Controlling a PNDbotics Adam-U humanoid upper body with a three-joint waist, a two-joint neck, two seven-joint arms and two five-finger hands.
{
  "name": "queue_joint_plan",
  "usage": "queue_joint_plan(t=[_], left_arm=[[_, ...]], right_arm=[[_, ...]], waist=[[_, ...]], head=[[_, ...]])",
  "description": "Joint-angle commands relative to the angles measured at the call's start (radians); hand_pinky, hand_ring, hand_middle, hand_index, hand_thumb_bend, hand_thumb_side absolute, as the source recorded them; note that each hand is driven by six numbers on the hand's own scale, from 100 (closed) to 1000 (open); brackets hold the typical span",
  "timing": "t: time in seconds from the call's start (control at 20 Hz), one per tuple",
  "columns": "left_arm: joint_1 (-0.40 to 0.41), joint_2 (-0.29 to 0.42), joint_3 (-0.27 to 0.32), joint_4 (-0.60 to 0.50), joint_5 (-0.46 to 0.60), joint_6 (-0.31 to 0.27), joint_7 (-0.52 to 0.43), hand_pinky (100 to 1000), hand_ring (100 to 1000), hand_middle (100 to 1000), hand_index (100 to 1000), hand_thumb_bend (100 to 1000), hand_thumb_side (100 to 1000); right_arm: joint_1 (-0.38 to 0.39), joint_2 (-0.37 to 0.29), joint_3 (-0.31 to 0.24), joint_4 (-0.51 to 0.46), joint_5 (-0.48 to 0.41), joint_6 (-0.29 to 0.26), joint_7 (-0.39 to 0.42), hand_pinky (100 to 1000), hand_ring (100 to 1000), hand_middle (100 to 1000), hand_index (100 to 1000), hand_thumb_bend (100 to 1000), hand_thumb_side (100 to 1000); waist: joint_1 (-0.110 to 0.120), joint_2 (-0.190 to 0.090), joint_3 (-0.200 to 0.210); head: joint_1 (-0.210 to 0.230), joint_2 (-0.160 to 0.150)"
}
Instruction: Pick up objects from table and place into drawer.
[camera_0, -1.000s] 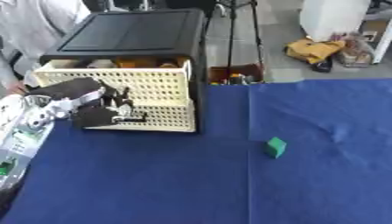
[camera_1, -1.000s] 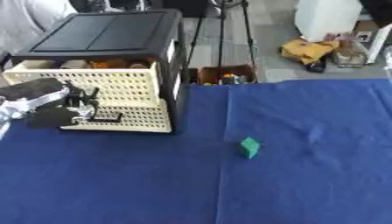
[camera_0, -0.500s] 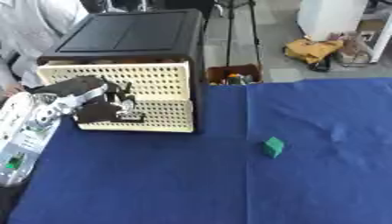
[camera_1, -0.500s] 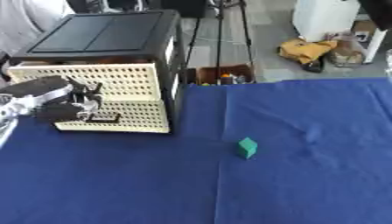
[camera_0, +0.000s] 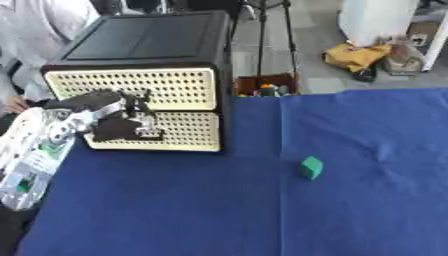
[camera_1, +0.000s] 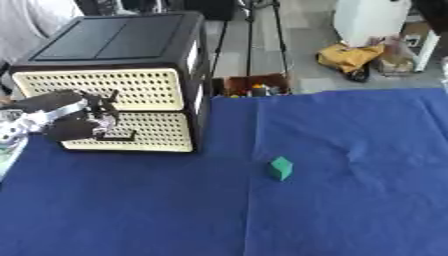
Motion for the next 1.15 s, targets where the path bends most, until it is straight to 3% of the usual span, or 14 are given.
queue_joint_plan(t=[0.05, 0.2, 0.25, 0.45, 0.6, 0.9, 1.0, 1.15], left_arm=[[-0.022, 0.008, 0.009, 0.003, -0.009, 0.000, 0.004, 409, 589, 647, 1000, 100, 1000], [-0.020, 0.007, 0.006, 0.002, 0.001, -0.007, -0.003, 411, 586, 633, 998, 100, 1000], [-0.017, 0.008, 0.005, -0.004, 0.008, -0.012, -0.009, 404, 570, 603, 904, 100, 1000], [-0.002, 0.022, 0.008, -0.069, 0.028, -0.035, -0.037, 297, 432, 450, 797, 100, 1000], [0.011, 0.035, 0.018, -0.146, 0.024, -0.052, -0.069, 271, 406, 423, 723, 100, 1000], [0.025, 0.055, 0.046, -0.291, 0.025, -0.090, -0.160, 229, 377, 397, 684, 100, 1000], [0.031, 0.050, 0.073, -0.357, 0.062, -0.073, -0.132, 230, 402, 421, 740, 100, 1000], [0.042, 0.035, 0.109, -0.468, 0.151, -0.015, 0.007, 244, 411, 428, 747, 100, 1000]], right_arm=[[-0.012, -0.012, -0.011, -0.018, -0.006, -0.001, 0.002, 310, 548, 517, 794, 100, 954], [-0.010, -0.013, -0.011, -0.018, -0.007, -0.001, 0.003, 310, 547, 515, 787, 100, 955], [-0.009, -0.013, -0.012, -0.018, -0.007, -0.001, 0.003, 310, 547, 515, 788, 100, 954], [-0.005, -0.017, -0.016, -0.021, -0.010, 0.000, -0.001, 310, 548, 515, 789, 100, 956], [-0.002, -0.020, -0.017, -0.023, -0.011, 0.001, -0.003, 311, 548, 514, 788, 100, 956], [0.006, -0.026, -0.020, -0.029, -0.013, -0.001, -0.007, 311, 549, 515, 790, 100, 954], [0.013, -0.029, -0.022, -0.042, -0.017, -0.003, -0.014, 310, 550, 516, 790, 100, 949], [0.026, -0.035, -0.026, -0.077, -0.026, -0.004, -0.034, 308, 551, 519, 789, 100, 939]], waist=[[-0.001, -0.019, -0.001], [-0.003, -0.020, -0.001], [-0.003, -0.020, 0.000], [-0.005, -0.021, 0.005], [-0.007, -0.020, 0.009], [-0.011, -0.021, 0.015], [-0.013, -0.020, 0.018], [-0.017, -0.017, 0.022]], head=[[0.002, -0.012], [0.002, -0.013], [0.002, -0.013], [-0.001, -0.013], [-0.004, -0.013], [-0.008, -0.012], [-0.010, -0.012], [-0.012, -0.011]])
